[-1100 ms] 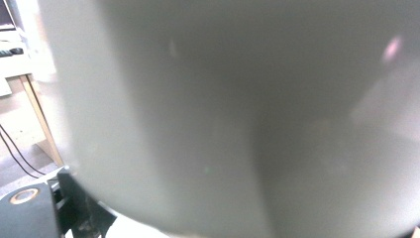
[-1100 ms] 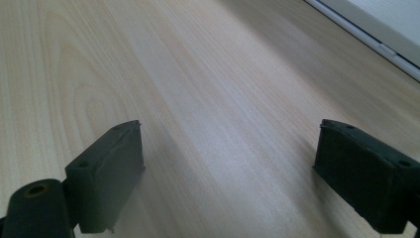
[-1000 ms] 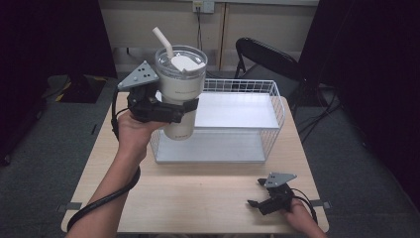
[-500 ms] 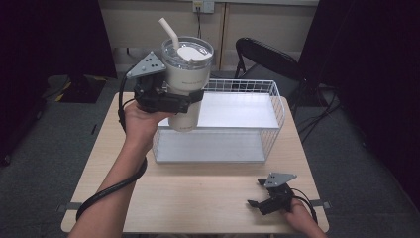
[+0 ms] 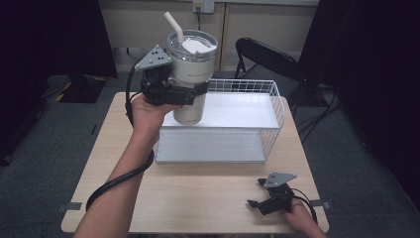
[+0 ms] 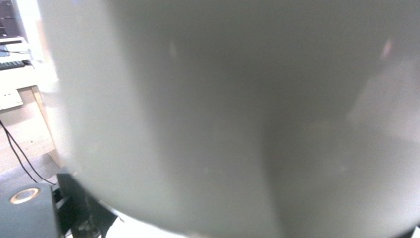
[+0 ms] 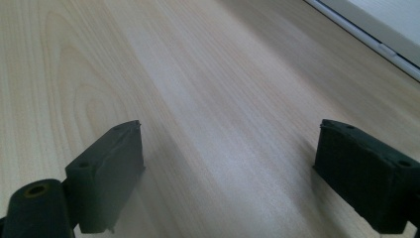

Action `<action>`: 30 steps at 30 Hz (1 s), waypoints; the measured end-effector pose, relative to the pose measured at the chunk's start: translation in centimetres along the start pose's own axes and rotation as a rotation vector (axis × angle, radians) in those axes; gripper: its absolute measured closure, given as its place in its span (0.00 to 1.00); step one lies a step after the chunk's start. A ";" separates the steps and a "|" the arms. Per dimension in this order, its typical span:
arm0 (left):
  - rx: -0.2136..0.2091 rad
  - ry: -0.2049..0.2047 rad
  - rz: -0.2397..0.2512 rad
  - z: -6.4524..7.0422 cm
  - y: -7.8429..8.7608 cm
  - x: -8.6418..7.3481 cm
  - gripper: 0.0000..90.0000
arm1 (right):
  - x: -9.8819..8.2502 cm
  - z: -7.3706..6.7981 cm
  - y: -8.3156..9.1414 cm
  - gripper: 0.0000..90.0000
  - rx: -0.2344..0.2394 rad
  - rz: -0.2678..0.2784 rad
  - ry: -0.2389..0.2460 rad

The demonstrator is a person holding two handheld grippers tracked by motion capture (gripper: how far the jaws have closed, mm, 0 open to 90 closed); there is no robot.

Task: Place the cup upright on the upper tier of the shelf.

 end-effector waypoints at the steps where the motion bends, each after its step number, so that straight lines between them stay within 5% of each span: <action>1: 0.002 0.002 -0.001 0.0 -0.1 0.0 0.10 | 0.0 0.0 0.0 0.12 0.000 0.000 0.000; 30: 0.010 -0.019 -0.026 -1.1 -4.4 -1.0 0.10 | 0.0 0.0 0.0 0.12 -0.001 0.000 0.000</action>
Point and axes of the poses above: each handheld gripper's, and its own axes: y roughly backward along the jaws, x roughly out of its top, z roughly to its right, the point moved 4 cm from there along -y, roughly forward along the jaws, and after that the axes turned 15 degrees about -y, right-handed, at the moved point
